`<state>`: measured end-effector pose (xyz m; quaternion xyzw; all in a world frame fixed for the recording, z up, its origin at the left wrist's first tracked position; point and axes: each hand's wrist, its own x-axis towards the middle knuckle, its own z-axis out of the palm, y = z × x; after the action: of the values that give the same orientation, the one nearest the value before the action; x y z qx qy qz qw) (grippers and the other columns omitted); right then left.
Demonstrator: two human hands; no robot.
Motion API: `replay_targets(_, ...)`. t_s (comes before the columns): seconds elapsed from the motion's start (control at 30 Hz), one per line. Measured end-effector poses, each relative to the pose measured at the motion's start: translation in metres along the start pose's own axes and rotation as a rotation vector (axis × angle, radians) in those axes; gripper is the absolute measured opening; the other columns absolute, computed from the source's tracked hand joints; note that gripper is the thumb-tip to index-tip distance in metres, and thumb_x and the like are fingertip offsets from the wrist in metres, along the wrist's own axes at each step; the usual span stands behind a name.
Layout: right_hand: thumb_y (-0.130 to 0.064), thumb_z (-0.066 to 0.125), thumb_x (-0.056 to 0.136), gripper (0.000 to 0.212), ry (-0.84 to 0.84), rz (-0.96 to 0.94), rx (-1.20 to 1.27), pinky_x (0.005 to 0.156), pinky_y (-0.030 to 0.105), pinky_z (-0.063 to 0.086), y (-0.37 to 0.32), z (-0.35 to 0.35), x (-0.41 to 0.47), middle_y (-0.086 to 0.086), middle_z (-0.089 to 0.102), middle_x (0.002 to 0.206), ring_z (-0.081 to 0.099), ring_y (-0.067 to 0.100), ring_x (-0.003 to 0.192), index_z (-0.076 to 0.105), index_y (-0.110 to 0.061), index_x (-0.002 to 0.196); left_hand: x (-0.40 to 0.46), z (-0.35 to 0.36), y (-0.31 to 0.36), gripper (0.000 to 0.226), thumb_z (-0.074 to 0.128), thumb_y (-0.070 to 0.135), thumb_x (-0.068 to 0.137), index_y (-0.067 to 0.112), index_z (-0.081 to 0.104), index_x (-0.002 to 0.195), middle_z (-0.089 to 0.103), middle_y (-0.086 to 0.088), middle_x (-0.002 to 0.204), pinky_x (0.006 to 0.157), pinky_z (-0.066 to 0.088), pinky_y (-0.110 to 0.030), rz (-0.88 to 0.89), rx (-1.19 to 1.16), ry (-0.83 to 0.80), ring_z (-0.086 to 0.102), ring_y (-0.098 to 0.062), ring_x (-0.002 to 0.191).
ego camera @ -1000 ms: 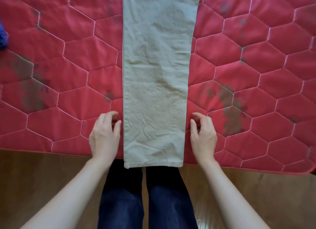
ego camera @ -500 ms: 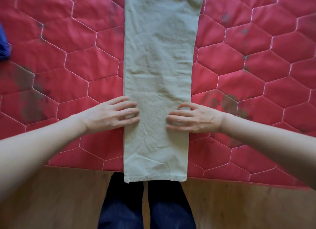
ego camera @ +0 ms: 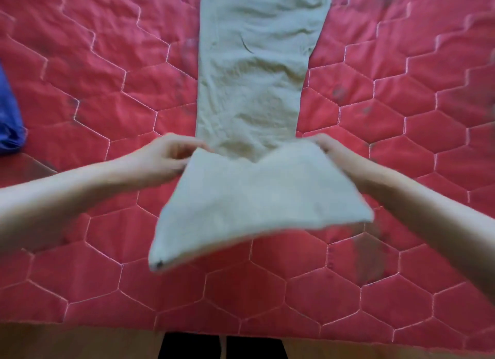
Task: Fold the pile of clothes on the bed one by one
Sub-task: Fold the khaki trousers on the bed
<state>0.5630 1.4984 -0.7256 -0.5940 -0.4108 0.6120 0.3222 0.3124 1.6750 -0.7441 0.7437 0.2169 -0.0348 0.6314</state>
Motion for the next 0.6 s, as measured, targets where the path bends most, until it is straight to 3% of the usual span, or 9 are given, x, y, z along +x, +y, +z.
replay_targets(0.1,-0.034,0.059,0.093,0.023,0.448,0.09,0.299,0.06,0.023,0.05,-0.012,-0.025,0.043,-0.002,0.072,0.085,0.066,0.01,0.07,0.07,-0.014,0.096,0.045,-0.022,0.005,0.013,0.06,0.032,0.093,0.028,0.069,0.1,0.074,0.01,0.089,0.058,0.052,-0.018,-0.187,-0.357,0.385,0.068,-0.001,0.072)
replay_targets(0.2,-0.031,0.055,0.098,0.025,0.715,0.185,0.269,0.05,0.021,0.039,-0.003,-0.035,0.081,-0.005,0.059,0.066,0.05,0.007,0.052,0.064,-0.018,0.079,0.082,-0.021,-0.006,0.017,0.056,0.035,0.096,0.019,0.062,0.097,0.064,0.001,0.082,0.053,0.039,-0.018,-0.4,-0.379,0.543,0.058,-0.009,0.06)
replay_targets(0.27,-0.035,0.058,0.095,0.03,0.75,0.245,0.209,0.055,0.024,0.041,0.013,-0.037,0.089,-0.005,0.057,0.067,0.051,0.005,0.054,0.064,-0.011,0.077,0.086,-0.007,-0.013,0.017,0.062,0.036,0.092,0.019,0.062,0.09,0.061,0.006,0.077,0.045,0.039,-0.015,-0.436,-0.315,0.556,0.056,0.001,0.051)
replay_targets(0.33,-0.039,0.061,0.092,0.045,0.744,0.284,0.093,0.066,0.035,0.038,0.028,-0.027,0.084,0.004,0.056,0.078,0.052,0.017,0.071,0.064,0.006,0.089,0.078,0.009,-0.019,0.013,0.068,0.032,0.087,0.02,0.063,0.088,0.065,0.011,0.083,0.049,0.041,-0.006,-0.396,-0.309,0.557,0.058,0.012,0.057)
replay_targets(0.43,-0.032,0.062,0.092,0.026,0.705,0.287,-0.091,0.076,0.04,0.046,0.048,0.011,0.053,0.002,0.07,0.092,0.062,0.023,0.085,0.069,-0.007,0.095,0.048,0.032,-0.027,0.022,0.074,0.026,0.083,0.024,0.062,0.101,0.066,0.017,0.094,0.063,0.043,-0.008,-0.352,-0.115,0.546,0.06,0.012,0.077)
replay_targets(0.5,-0.026,0.062,0.092,0.017,0.702,0.265,-0.083,0.083,0.043,0.048,0.059,0.041,0.027,0.003,0.073,0.095,0.065,0.019,0.089,0.068,-0.011,0.098,0.021,0.051,-0.032,0.016,0.07,0.026,0.085,0.021,0.06,0.097,0.065,0.018,0.088,0.063,0.039,-0.015,-0.346,0.119,0.607,0.059,0.003,0.077)
replay_targets(0.6,-0.029,0.061,0.093,0.018,0.689,0.302,-0.053,0.083,0.044,0.048,0.073,0.078,-0.011,0.002,0.073,0.092,0.066,0.022,0.089,0.068,-0.013,0.095,-0.03,0.086,-0.036,0.01,0.066,0.025,0.088,0.018,0.061,0.091,0.069,0.011,0.083,0.067,0.042,-0.017,-0.393,0.09,0.619,0.06,-0.002,0.077)
